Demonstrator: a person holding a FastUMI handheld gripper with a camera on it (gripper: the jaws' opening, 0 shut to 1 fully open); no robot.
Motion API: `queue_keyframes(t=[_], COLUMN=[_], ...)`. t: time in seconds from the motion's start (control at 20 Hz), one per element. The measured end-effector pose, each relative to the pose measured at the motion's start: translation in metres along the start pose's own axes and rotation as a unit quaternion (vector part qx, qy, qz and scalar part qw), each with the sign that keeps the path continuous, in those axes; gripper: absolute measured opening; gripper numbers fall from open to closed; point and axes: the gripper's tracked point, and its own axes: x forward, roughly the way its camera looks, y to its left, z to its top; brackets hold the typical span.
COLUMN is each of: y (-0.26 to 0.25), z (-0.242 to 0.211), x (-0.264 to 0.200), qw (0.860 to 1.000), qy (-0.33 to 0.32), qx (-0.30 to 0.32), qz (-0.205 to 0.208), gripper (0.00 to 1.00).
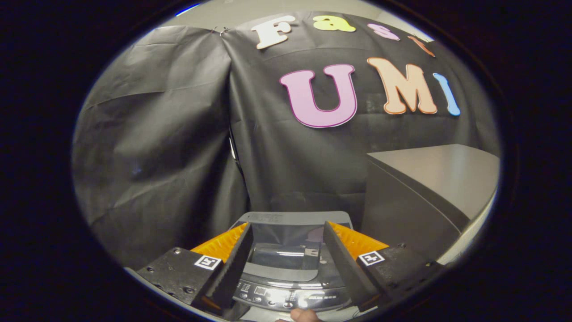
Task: Put the clothes into the washing machine and then close the washing machine lid.
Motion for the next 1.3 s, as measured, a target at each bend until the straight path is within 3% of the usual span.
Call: queue_keyframes(t=[0.55, 1.3], y=[-0.027, -0.1], z=[-0.015, -0.07], x=[-0.096, -0.201], qw=[0.999, 0.996], qy=[-0.048, -0.072], qx=[-0.02, -0.022], qz=[0.006, -0.047], gripper=[0.97, 0.97])
